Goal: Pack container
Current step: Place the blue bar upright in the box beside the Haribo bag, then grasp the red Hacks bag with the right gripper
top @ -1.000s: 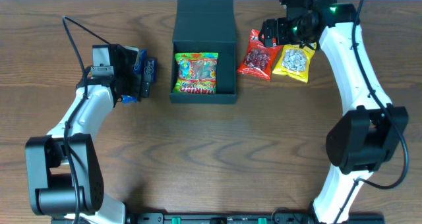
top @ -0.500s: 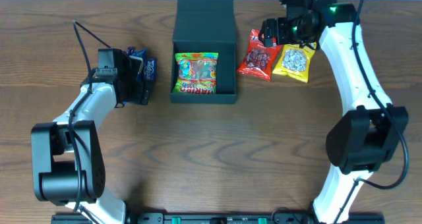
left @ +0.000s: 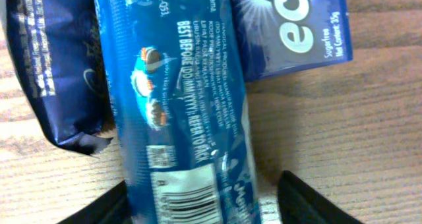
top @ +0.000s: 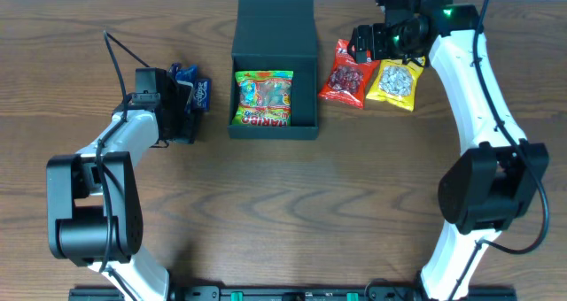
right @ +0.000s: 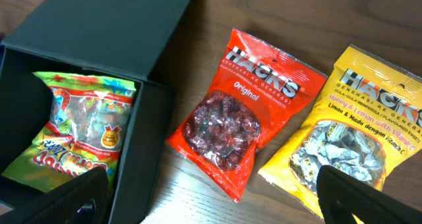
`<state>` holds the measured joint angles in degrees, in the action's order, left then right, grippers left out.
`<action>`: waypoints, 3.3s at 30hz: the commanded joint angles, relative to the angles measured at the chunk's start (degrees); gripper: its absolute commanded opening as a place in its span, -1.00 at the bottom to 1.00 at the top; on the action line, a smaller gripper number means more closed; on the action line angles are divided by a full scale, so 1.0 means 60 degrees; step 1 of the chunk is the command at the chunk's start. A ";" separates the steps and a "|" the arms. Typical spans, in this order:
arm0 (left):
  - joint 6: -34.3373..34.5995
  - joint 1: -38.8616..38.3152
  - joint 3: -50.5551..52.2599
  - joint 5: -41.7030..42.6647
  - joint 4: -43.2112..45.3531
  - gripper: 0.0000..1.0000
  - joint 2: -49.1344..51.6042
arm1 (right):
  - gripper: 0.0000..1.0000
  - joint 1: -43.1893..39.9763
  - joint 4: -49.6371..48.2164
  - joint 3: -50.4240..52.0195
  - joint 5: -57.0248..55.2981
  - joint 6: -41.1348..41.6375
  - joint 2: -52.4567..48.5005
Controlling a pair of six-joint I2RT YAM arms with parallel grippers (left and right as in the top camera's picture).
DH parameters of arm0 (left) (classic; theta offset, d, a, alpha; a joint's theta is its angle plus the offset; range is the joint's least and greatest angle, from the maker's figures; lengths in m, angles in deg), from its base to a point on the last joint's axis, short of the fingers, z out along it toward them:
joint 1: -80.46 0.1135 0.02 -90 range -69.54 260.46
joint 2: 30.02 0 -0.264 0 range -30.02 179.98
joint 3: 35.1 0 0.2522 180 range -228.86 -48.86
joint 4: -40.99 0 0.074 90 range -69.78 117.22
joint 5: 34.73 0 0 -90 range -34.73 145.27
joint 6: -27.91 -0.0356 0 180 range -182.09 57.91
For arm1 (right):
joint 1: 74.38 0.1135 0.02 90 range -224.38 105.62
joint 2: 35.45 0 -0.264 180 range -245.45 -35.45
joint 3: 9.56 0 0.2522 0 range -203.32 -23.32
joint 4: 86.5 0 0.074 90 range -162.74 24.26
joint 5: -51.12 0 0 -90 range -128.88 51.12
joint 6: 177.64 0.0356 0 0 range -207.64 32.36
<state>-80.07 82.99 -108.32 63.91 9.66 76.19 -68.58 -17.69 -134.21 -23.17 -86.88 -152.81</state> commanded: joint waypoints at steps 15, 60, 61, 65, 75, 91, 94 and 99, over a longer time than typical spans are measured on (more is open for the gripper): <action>0.1147 0.0011 -0.2029 -0.0004 -0.1661 -0.53 -0.0237 | 0.99 -0.0044 0.0171 -0.0131 0.0062 -0.0102 0.0164; 0.6921 -0.5854 -0.3818 0.1297 -0.1384 0.57 -0.0335 | 0.99 -0.2331 0.1268 -0.0131 -0.0361 0.1362 0.0168; 0.6714 -0.5854 -0.3818 0.1300 -0.1384 0.57 -0.0361 | 0.99 -0.2331 0.1271 -0.0131 -0.0361 0.1362 0.0168; 0.5854 -0.5778 -0.3818 0.1220 -0.1392 0.51 -0.0546 | 0.98 -0.2331 0.1337 -0.0131 -0.0361 0.1362 0.0168; 0.5278 -0.3391 -0.3818 0.0127 -0.2193 0.43 -0.1027 | 0.99 -0.1978 0.1213 -0.0102 -0.0372 0.1228 0.0164; 0.4251 -0.1155 -0.3818 0.0565 -0.3075 0.47 -0.1027 | 0.42 0.0426 -0.1501 0.0288 -0.1800 0.2452 -0.1271; 0.4022 -0.1158 -0.3818 0.0557 -0.3064 0.47 -0.1027 | 0.47 0.0794 -0.1603 0.0288 -0.1894 0.3085 -0.1872; 0.3909 -0.1158 -0.3818 0.0557 -0.3024 0.50 -0.1027 | 0.28 0.1140 -0.1537 0.0288 -0.2601 0.4178 -0.2601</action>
<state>-54.74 75.91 -130.01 67.11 -8.52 71.43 -62.46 -27.31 -133.08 -35.21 -67.30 -167.06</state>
